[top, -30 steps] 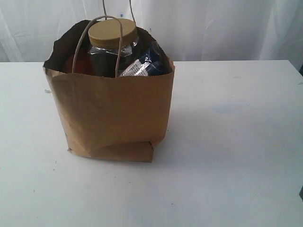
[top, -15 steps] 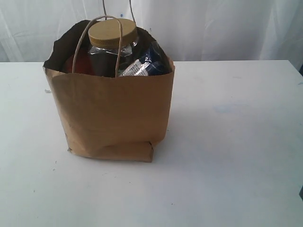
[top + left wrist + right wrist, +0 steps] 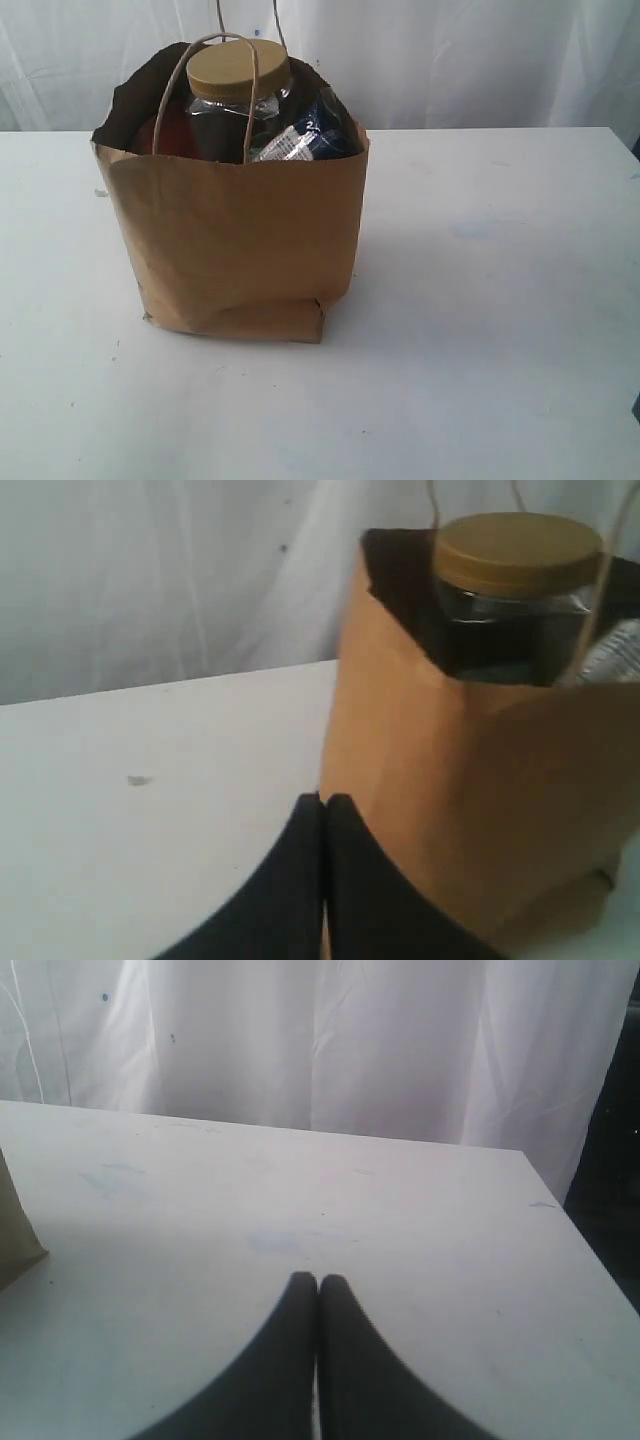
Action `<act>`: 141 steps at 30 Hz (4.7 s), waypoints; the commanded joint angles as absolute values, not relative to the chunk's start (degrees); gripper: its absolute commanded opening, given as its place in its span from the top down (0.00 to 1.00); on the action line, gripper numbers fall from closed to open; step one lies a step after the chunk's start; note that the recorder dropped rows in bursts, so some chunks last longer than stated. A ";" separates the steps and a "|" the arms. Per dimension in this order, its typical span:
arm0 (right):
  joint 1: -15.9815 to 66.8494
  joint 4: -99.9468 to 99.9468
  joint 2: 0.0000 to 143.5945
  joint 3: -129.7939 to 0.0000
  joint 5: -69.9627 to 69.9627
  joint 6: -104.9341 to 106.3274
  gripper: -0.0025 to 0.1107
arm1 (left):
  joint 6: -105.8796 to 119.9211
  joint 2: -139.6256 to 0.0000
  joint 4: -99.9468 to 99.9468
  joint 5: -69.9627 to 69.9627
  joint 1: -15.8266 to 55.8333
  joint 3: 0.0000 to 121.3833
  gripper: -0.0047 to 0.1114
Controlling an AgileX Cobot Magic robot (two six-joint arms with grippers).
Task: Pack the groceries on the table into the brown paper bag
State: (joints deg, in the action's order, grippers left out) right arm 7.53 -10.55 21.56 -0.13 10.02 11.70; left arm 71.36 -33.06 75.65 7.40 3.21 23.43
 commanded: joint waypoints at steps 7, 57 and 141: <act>7.64 -10.67 21.78 0.00 10.37 11.70 0.98 | 71.14 -32.64 17.07 14.59 3.00 23.32 0.96; 7.64 -10.84 21.78 0.00 10.37 11.71 0.98 | 67.22 -6.75 59.29 -4.40 -13.58 17.19 0.96; -2.83 10.77 0.00 0.00 -20.49 11.71 0.98 | -6.21 0.00 -6.04 15.94 -7.84 0.00 0.96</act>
